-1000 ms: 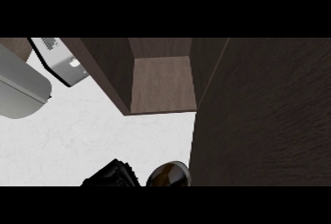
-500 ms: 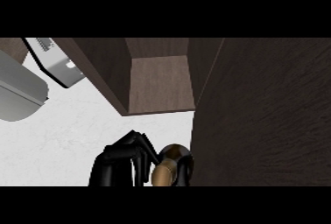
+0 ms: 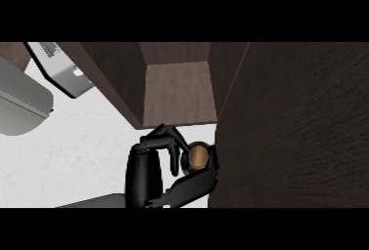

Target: Pick up the wine, place it into the cabinet and close the cabinet

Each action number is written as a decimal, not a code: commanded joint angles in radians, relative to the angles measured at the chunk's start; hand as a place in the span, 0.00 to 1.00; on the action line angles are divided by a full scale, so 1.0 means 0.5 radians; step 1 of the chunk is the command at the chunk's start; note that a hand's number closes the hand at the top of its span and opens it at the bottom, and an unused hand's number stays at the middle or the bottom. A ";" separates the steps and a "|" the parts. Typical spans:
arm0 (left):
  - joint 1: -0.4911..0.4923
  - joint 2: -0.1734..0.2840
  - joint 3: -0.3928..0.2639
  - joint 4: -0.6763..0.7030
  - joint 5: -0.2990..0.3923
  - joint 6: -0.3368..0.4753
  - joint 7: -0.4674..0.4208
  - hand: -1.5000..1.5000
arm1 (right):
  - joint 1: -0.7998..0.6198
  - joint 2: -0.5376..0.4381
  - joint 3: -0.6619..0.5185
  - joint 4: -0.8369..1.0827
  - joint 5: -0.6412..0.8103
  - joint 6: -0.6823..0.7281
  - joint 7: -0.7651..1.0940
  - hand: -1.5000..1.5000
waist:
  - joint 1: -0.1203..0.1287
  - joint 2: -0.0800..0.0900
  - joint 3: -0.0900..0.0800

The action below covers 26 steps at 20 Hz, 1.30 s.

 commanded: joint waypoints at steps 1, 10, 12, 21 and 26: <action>-0.069 -0.105 -0.006 0.253 0.083 0.020 -0.052 1.00 | 0.031 -0.021 -0.024 -0.052 -0.100 0.028 0.028 0.00 | -0.008 0.003 0.001; -0.017 -0.123 -0.041 0.357 0.188 0.021 -0.224 1.00 | -0.058 -0.012 -0.093 0.004 -0.142 0.002 0.017 0.00 | -0.010 0.016 -0.003; -0.038 -0.079 0.000 0.361 0.225 0.021 -0.244 1.00 | -0.005 -0.015 -0.094 -0.042 -0.148 0.029 0.005 0.00 | -0.025 0.011 -0.003; -0.119 -0.150 0.070 0.431 0.381 0.020 -0.355 1.00 | 0.002 -0.024 -0.139 0.000 -0.189 0.060 -0.006 0.00 | -0.033 0.016 -0.002; -0.174 -0.186 0.102 0.423 0.481 -0.032 -0.397 1.00 | -0.117 -0.062 -0.165 0.041 -0.210 0.023 0.047 0.00 | -0.031 0.032 -0.007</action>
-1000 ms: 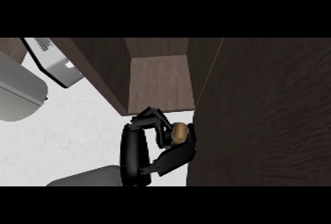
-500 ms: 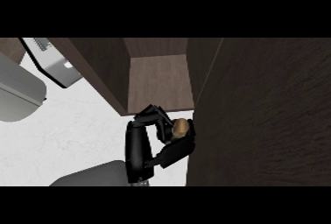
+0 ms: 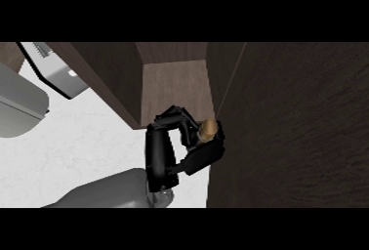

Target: Pick up the wine, place it into the cabinet and close the cabinet

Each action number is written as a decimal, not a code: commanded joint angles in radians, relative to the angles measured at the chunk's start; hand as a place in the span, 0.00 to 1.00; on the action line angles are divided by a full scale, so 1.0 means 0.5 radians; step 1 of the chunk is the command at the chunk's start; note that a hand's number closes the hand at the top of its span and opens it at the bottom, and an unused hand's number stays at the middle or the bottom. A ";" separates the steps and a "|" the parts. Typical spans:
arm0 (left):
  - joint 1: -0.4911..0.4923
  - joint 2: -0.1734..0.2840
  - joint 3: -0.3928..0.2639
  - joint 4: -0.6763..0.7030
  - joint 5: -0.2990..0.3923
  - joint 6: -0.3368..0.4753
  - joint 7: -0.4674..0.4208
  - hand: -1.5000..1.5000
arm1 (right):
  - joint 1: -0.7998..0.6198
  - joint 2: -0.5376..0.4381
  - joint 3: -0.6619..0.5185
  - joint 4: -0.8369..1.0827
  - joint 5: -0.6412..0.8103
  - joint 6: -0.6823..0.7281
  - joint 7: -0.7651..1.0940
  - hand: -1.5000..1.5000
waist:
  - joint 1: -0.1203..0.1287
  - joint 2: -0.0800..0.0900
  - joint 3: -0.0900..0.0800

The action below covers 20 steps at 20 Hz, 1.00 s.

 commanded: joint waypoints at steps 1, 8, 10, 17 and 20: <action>-0.045 0.030 0.089 0.013 0.118 -0.043 -0.013 1.00 | 0.010 -0.021 -0.055 0.013 -0.079 0.030 -0.016 0.00 | -0.021 0.010 0.000; -0.092 -0.023 0.234 0.159 0.256 -0.184 -0.129 1.00 | -0.004 -0.012 -0.069 0.036 -0.116 0.035 -0.029 0.00 | -0.038 0.021 0.000; -0.142 -0.089 0.298 0.245 0.320 -0.246 -0.147 1.00 | -0.040 -0.029 -0.027 -0.002 -0.112 0.036 0.008 0.00 | -0.041 0.022 -0.001; -0.036 -0.135 0.331 0.503 0.458 -0.482 -0.392 1.00 | -0.034 -0.035 -0.055 -0.003 -0.117 0.033 0.007 0.00 | -0.024 0.017 0.000; -0.018 -0.189 0.425 0.605 0.536 -0.548 -0.504 1.00 | -0.021 -0.027 -0.038 -0.017 -0.119 0.057 -0.015 0.00 | -0.044 0.025 -0.001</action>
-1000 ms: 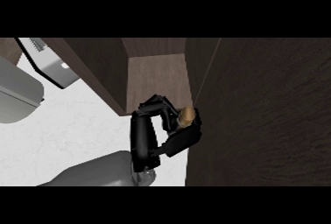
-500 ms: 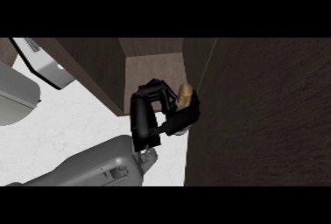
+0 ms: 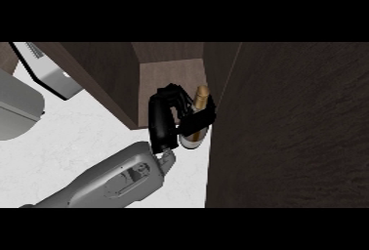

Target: Pick up the wine, place it into the cabinet and close the cabinet

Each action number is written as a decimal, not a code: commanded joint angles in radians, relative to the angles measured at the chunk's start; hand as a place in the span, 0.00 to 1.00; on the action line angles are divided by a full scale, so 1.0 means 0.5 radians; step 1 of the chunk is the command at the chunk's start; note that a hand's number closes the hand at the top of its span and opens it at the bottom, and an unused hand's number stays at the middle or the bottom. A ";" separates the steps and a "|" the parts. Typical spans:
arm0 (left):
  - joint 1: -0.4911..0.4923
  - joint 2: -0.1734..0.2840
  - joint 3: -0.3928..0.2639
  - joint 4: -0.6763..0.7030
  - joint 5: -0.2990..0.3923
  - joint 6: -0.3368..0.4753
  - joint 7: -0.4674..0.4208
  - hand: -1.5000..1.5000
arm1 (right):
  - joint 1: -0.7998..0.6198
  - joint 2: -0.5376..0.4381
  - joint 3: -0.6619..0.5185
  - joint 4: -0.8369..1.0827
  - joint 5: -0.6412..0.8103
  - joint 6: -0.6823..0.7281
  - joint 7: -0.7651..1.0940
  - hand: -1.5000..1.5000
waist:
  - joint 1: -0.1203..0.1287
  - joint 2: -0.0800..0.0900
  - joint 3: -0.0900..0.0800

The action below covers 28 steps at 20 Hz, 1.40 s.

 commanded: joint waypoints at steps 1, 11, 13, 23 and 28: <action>0.105 -0.087 0.071 0.115 0.105 -0.194 -0.235 1.00 | -0.012 -0.014 -0.023 -0.043 -0.040 -0.034 0.044 0.00 | 0.014 -0.007 -0.002; 0.240 -0.267 0.407 0.502 0.376 -0.668 -0.932 1.00 | -0.030 0.000 -0.050 -0.013 -0.038 -0.058 0.034 0.00 | 0.036 -0.014 0.000; 0.254 -0.289 0.507 0.624 0.410 -0.734 -1.109 1.00 | 0.000 0.017 0.019 -0.050 0.012 -0.028 0.023 0.00 | 0.034 -0.012 -0.001; 0.087 -0.466 0.998 1.301 0.673 -1.318 -1.862 1.00 | 0.018 -0.025 -0.058 0.044 -0.037 0.003 0.029 0.00 | 0.058 -0.031 0.009; -0.197 -0.449 1.213 1.623 0.753 -1.436 -1.987 1.00 | 0.002 -0.014 -0.062 0.005 -0.084 -0.007 0.030 0.00 | 0.015 -0.024 0.010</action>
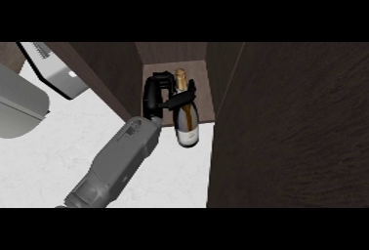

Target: Pick up the wine, place it into the cabinet and close the cabinet

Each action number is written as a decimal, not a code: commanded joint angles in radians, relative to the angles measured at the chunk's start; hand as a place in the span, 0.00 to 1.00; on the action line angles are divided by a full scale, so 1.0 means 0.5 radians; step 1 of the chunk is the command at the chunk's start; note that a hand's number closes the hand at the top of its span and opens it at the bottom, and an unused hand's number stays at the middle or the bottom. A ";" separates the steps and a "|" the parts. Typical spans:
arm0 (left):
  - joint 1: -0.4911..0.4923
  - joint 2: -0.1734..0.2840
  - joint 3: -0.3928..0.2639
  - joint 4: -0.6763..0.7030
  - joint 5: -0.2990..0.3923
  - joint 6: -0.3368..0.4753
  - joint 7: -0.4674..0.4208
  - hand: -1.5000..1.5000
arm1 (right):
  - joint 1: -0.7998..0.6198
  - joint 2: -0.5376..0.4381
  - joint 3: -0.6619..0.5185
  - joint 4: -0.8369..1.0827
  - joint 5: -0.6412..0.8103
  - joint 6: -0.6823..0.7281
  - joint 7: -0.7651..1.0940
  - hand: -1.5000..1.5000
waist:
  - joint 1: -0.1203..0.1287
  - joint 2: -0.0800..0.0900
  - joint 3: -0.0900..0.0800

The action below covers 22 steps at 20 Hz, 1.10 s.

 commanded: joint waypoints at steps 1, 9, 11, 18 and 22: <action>-0.161 -0.026 0.151 0.332 0.050 -0.156 -0.196 1.00 | -0.005 0.006 0.035 -0.032 0.022 -0.025 0.040 0.00 | 0.010 -0.002 0.000; -0.470 -0.016 0.283 0.708 0.063 -0.205 -0.285 1.00 | 0.040 0.033 0.026 -0.005 0.003 0.027 -0.024 0.00 | -0.028 0.008 0.004; -0.480 -0.027 0.293 0.769 0.072 -0.201 -0.342 1.00 | -0.034 -0.043 -0.071 0.062 -0.048 0.030 -0.004 0.00 | -0.014 0.007 0.004; -0.653 0.067 0.398 0.930 0.090 -0.200 -0.369 1.00 | -0.001 -0.019 -0.035 0.031 -0.047 0.041 -0.007 0.00 | -0.026 0.016 0.004; -0.678 0.065 0.380 1.029 0.045 -0.145 -0.406 1.00 | 0.042 0.035 0.032 -0.020 0.013 0.026 -0.008 0.00 | -0.028 0.017 0.003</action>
